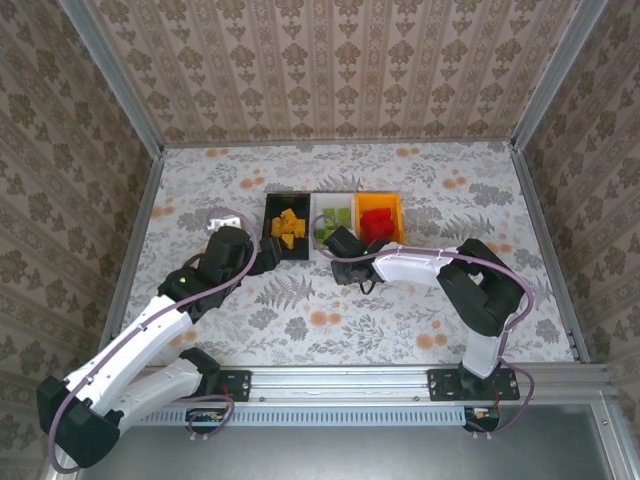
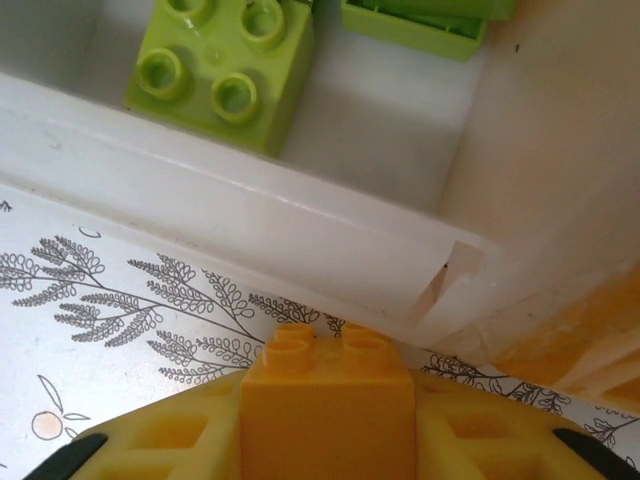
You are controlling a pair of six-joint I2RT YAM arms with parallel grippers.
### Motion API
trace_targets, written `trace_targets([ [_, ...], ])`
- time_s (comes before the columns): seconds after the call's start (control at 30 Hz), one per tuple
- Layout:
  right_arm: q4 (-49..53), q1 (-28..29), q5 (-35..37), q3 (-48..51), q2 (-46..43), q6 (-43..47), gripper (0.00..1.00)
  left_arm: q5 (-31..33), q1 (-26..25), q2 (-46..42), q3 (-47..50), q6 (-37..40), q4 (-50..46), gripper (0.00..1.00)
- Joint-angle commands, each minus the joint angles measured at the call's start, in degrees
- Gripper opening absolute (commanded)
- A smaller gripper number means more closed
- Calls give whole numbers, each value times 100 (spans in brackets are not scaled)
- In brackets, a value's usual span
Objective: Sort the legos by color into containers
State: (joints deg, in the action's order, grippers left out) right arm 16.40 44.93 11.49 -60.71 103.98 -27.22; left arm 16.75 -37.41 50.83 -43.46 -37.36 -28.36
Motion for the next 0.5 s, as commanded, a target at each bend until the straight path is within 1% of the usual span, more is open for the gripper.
trace_targets([
  [0.0, -159, 93, -517, 53, -237, 27, 34, 202, 49, -91, 35, -95, -213, 100],
  [0.17, -195, 194, -1335, 10, -728, 102, 32, 347, 126, -183, 272, -197, -250, 100],
  [0.23, -132, 223, -1491, -180, -866, 129, 32, 311, 155, -251, 367, -261, -253, 100],
  [0.33, -65, 227, -1473, -628, -857, 165, 33, 364, 173, -312, 457, -357, -303, 100],
  [0.47, 97, 200, -1346, -1614, -274, 215, 34, 315, 191, -310, 524, -471, -363, 100],
])
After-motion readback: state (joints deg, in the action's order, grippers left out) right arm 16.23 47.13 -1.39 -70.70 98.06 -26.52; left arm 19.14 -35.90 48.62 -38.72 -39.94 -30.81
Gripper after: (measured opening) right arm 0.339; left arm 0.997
